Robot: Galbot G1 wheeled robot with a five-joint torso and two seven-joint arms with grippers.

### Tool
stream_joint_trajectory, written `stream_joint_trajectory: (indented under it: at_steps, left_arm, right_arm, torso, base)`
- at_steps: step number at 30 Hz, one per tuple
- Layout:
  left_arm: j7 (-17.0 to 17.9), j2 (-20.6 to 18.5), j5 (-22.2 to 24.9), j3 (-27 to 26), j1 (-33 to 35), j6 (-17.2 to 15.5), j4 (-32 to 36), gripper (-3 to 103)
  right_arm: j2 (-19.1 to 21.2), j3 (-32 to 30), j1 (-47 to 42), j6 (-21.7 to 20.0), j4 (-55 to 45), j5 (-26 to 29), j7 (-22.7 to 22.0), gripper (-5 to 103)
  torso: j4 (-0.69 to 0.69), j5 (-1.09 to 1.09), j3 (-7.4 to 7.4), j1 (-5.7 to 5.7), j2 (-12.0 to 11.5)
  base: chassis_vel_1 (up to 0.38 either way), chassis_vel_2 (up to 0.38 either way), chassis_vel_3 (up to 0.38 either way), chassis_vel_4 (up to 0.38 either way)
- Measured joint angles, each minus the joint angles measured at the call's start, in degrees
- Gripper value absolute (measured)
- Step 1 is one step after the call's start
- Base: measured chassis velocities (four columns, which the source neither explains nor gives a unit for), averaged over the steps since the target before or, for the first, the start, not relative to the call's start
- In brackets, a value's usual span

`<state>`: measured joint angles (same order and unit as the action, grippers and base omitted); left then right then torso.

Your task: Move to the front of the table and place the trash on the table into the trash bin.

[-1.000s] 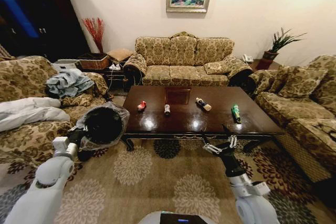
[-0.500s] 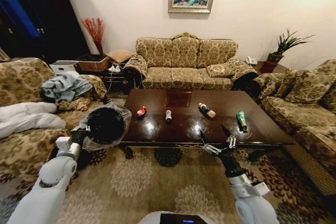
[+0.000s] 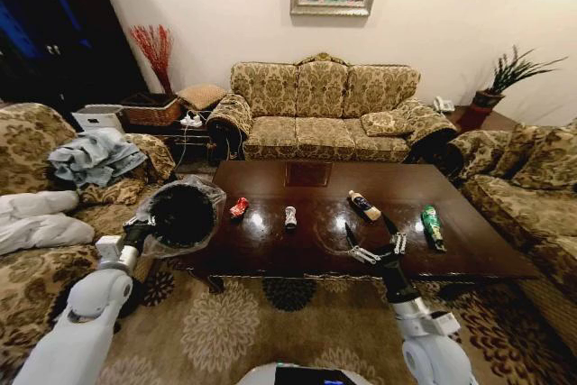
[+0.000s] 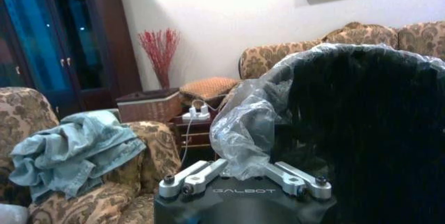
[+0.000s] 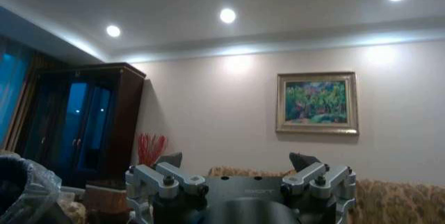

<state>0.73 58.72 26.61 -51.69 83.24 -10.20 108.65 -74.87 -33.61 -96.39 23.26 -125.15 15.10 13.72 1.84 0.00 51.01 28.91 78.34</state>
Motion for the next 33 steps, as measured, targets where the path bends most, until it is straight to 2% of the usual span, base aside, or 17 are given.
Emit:
stream_joint_trajectory:
  at_steps: [9,13,22,26,33]
  left_arm:
    - [-0.2,0.3,0.0,-0.1,0.2,0.2,0.0,1]
    - [-0.3,0.3,0.0,-0.1,0.1,0.3,0.0,1]
    - [-0.5,0.3,0.0,-0.1,0.2,0.5,-0.2,1]
    - [-0.5,0.4,0.0,-0.1,0.1,0.6,-0.3,1]
    - [-0.6,0.5,0.1,0.0,0.1,0.6,-0.3,1]
  right_arm:
    - [0.1,0.0,0.0,0.0,0.1,0.0,0.0,100]
    - [0.2,0.0,0.0,0.0,0.2,0.0,0.1,100]
    - [0.3,0.2,0.1,1.3,0.5,1.7,1.4,100]
    - [0.3,-0.1,-0.1,-0.3,0.4,1.8,2.2,100]
    - [0.0,-0.2,-0.5,-0.1,1.0,1.8,2.9,100]
  torso:
    - [0.01,-0.01,-0.02,-0.04,0.0]
    - [0.00,0.03,0.00,0.02,0.0]
    - [0.02,-0.04,-0.01,0.00,0.0]
    - [0.03,-0.04,-0.01,-0.02,0.0]
    - [0.02,0.09,-0.01,-0.04,0.0]
  base:
    - [0.071,0.010,-0.074,-0.009]
    - [0.105,0.142,-0.115,-0.151]
    - [0.194,0.221,-0.176,-0.209]
    - [0.139,0.122,-0.111,-0.100]
    - [-0.009,0.002,0.005,0.001]
